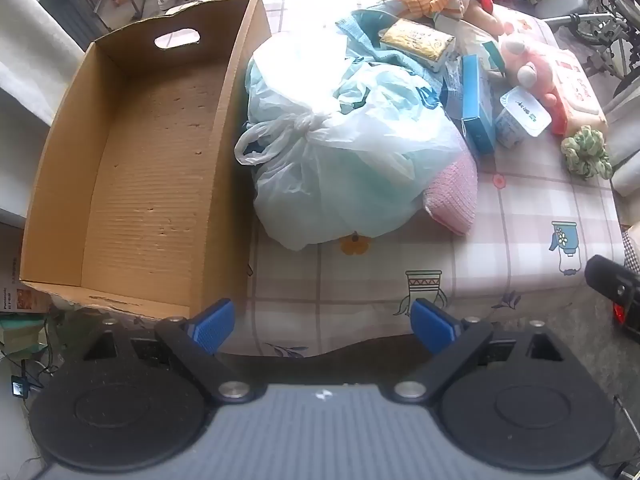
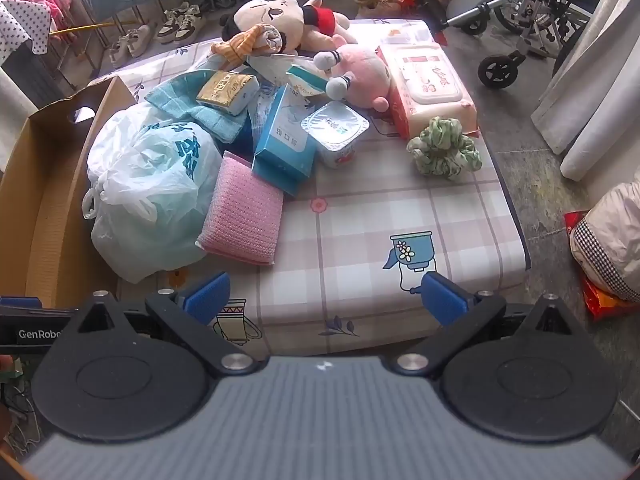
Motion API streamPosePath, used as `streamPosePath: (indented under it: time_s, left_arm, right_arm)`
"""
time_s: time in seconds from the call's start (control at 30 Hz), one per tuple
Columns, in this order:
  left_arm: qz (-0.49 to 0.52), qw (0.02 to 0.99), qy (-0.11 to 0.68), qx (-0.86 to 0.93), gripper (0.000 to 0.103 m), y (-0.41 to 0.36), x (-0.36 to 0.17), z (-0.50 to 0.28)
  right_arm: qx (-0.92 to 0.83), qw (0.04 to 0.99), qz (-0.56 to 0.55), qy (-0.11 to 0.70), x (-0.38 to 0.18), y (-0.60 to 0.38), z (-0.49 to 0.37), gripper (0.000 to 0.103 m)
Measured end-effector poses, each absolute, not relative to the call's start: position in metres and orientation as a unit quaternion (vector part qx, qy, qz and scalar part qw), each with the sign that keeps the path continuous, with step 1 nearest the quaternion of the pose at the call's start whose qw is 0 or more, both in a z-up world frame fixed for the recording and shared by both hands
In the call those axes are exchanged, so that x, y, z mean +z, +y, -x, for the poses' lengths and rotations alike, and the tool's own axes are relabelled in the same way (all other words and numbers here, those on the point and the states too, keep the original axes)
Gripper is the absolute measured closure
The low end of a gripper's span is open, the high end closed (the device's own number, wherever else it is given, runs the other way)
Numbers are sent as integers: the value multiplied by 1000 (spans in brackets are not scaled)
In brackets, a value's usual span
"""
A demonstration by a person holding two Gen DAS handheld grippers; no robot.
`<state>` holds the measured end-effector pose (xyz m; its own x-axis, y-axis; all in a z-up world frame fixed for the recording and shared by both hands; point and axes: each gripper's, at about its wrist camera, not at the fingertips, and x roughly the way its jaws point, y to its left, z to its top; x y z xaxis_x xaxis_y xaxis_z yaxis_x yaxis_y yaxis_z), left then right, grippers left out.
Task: Organize soft objects
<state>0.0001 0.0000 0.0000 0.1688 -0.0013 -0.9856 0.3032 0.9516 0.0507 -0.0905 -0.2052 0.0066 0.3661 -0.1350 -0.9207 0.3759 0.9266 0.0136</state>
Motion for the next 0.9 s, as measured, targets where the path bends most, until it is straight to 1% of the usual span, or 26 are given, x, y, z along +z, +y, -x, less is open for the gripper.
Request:
streamPosePath:
  time_s: [0.3,0.9]
  left_arm:
    - [-138,761,624,-112,8,-9,4,8]
    - [-146,764,613,-135,8,4,8,6]
  right_arm:
    - [-156,818,-110,543,7,-204,90,1]
    - [-144,819,-102,547,11,-194,88,1]
